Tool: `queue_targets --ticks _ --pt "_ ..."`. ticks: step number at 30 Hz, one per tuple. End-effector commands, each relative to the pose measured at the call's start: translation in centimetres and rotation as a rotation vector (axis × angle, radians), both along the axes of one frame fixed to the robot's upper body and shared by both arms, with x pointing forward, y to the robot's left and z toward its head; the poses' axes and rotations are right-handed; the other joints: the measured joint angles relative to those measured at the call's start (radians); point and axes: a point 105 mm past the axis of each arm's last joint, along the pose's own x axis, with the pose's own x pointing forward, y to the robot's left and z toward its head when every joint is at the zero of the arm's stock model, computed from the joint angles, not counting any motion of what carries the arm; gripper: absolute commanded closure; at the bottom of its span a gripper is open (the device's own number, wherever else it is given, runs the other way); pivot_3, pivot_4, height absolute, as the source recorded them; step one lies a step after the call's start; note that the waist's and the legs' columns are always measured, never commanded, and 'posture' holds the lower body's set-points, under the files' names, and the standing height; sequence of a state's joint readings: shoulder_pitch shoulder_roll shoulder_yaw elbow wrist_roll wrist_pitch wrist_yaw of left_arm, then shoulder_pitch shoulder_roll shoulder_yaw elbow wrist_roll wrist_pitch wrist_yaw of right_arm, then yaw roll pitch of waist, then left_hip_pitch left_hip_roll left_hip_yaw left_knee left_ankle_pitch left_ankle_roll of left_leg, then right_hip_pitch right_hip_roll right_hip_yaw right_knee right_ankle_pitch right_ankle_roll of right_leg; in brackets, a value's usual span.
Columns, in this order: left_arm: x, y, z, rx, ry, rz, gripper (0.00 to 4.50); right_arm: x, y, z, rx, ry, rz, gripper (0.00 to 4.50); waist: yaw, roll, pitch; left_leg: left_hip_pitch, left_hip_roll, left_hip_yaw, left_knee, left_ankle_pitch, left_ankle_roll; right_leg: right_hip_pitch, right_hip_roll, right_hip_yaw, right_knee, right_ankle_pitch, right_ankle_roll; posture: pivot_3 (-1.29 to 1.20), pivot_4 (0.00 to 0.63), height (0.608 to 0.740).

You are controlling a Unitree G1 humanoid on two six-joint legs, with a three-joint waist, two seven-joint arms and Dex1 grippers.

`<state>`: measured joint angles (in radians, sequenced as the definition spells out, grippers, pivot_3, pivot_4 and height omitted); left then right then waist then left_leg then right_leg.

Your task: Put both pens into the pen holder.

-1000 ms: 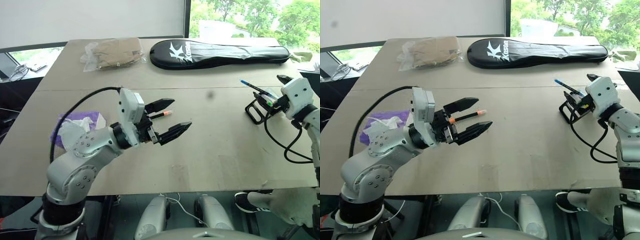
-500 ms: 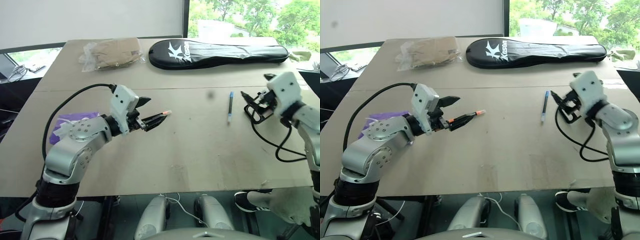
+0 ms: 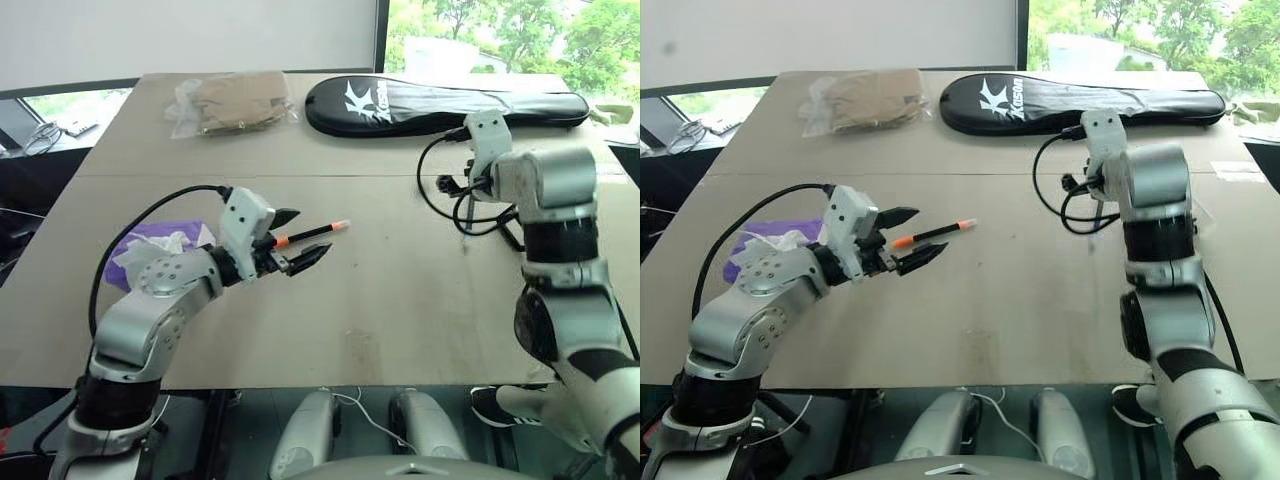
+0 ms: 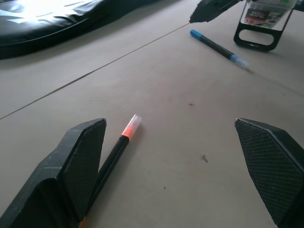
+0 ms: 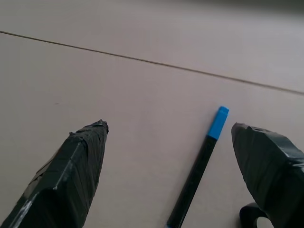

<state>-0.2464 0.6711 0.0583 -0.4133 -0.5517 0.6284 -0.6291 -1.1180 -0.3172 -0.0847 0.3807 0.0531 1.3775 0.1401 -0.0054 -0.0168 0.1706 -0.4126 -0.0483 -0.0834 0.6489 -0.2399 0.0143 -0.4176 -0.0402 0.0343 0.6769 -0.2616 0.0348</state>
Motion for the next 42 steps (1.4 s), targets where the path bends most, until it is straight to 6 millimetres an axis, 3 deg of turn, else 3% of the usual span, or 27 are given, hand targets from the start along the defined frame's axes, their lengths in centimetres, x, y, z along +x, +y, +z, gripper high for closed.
queue_targets --ticks 1,7,8,14,19,22,24,25,27,30,31,36,39,42 --pt "-0.6 -0.2 1.3 -0.022 -0.052 -0.007 0.00 1.4 -1.0 0.1 0.072 0.041 -0.080 0.08 -0.008 0.000 0.000 -0.003 -0.001 0.001 0.001 0.000 0.000 -0.003 0.000 0.000 0.001 0.000 0.000 0.00 0.150 0.740" --pt "-1.0 -0.2 1.0 -0.029 -0.042 0.016 0.00 2.6 -1.1 -0.1 0.082 0.070 -0.104 0.08 -0.031 0.000 0.000 -0.003 0.001 0.002 -0.002 0.000 0.000 -0.005 0.001 0.002 0.001 0.000 0.000 0.00 0.150 0.740" --pt "-1.1 -0.2 0.8 -0.032 -0.039 0.022 0.00 2.6 -0.8 -0.5 0.097 0.088 -0.101 0.31 -0.035 0.000 0.000 -0.003 0.001 0.004 -0.002 0.000 0.000 -0.005 0.001 0.003 0.002 0.000 0.000 0.00 0.150 0.740" --pt "-1.6 -0.3 0.6 -0.045 -0.041 0.040 0.00 2.6 -0.3 -2.5 0.090 0.142 -0.071 2.40 -0.039 0.000 0.000 -0.002 0.002 0.005 -0.002 0.000 0.000 -0.005 0.002 0.005 0.002 0.000 0.000 0.00 0.150 0.740" --pt "-1.9 -0.5 0.7 -0.051 -0.040 0.051 0.00 2.5 0.2 -2.8 0.072 0.165 0.002 4.48 -0.038 0.000 0.000 -0.002 0.002 0.005 -0.001 0.000 0.000 -0.004 0.002 0.005 0.003 0.000 0.000 0.00 0.150 0.740" --pt "-2.0 -0.7 0.7 -0.055 -0.039 0.057 0.00 2.5 0.5 -2.6 0.049 0.159 0.055 4.48 -0.038 0.001 0.000 -0.002 0.002 0.005 0.000 0.000 0.000 -0.004 0.003 0.005 0.003 0.000 0.000 0.00 0.150 0.740" --pt "-2.0 -0.8 0.8 -0.058 -0.040 0.059 0.00 3.1 0.7 -1.1 0.047 0.076 0.124 4.48 -0.038 0.001 0.000 -0.002 0.002 0.005 0.000 0.000 0.000 -0.004 0.003 0.005 0.003 0.000 0.000 0.00 0.150 0.740" --pt "-2.0 -0.8 1.0 -0.060 -0.042 0.060 0.00 3.4 1.3 0.4 0.082 0.008 0.175 4.48 -0.038 0.001 0.000 -0.002 0.002 0.005 0.000 0.000 0.000 -0.005 0.003 0.005 0.003 0.000 0.000 0.00 0.150 0.740" --pt "-2.0 -0.8 1.3 -0.066 -0.047 0.062 0.00 3.3 3.1 5.0 0.222 -0.231 0.342 4.48 -0.036 0.001 0.000 -0.002 0.002 0.005 0.000 0.000 0.000 -0.005 0.002 0.005 0.003 0.000 0.000 0.00 0.150 0.740" --pt "-2.0 -0.9 1.5 -0.068 -0.053 0.060 0.00 -0.5 3.6 11.4 0.423 -0.632 0.566 4.48 -0.033 0.001 0.000 -0.003 0.002 0.003 0.000 0.000 0.001 -0.005 0.002 0.003 0.003 0.000 0.000 0.00 0.150 0.740" --pt "-2.0 -1.0 1.5 -0.069 -0.055 0.055 0.00 -2.0 3.3 12.6 0.463 -0.727 0.620 4.48 -0.032 0.001 0.000 -0.004 0.002 0.001 0.000 0.000 0.001 -0.005 0.002 0.002 0.002 0.000 0.001 0.00 0.150 0.740" --pt "-2.0 -2.0 2.0 -0.095 -0.073 -0.002 0.00 -5.8 -1.0 14.3 0.255 -0.962 0.556 4.48 -0.022 0.001 0.000 -0.003 0.002 0.000 0.002 -0.001 0.002 -0.003 0.001 0.000 0.002 0.000 0.001 0.00 0.150 0.740" --pt "-3.6 -4.1 3.9 -0.252 -0.110 -0.203 0.00 -7.6 -3.5 13.3 -0.040 -1.031 0.566 4.48 -0.013 0.001 0.000 -0.001 0.001 0.001 0.003 -0.002 0.004 -0.001 0.001 0.000 0.003 0.001 0.001 0.00 0.150 0.740" --pt "-4.6 -4.9 4.9 -0.323 -0.085 -0.343 0.00 -7.8 -4.7 11.7 -0.124 -1.034 0.558 4.48 -0.015 0.002 0.000 0.000 0.002 0.001 0.004 -0.001 0.002 0.001 0.002 0.000 0.003 0.001 0.001 0.00 0.150 0.740"
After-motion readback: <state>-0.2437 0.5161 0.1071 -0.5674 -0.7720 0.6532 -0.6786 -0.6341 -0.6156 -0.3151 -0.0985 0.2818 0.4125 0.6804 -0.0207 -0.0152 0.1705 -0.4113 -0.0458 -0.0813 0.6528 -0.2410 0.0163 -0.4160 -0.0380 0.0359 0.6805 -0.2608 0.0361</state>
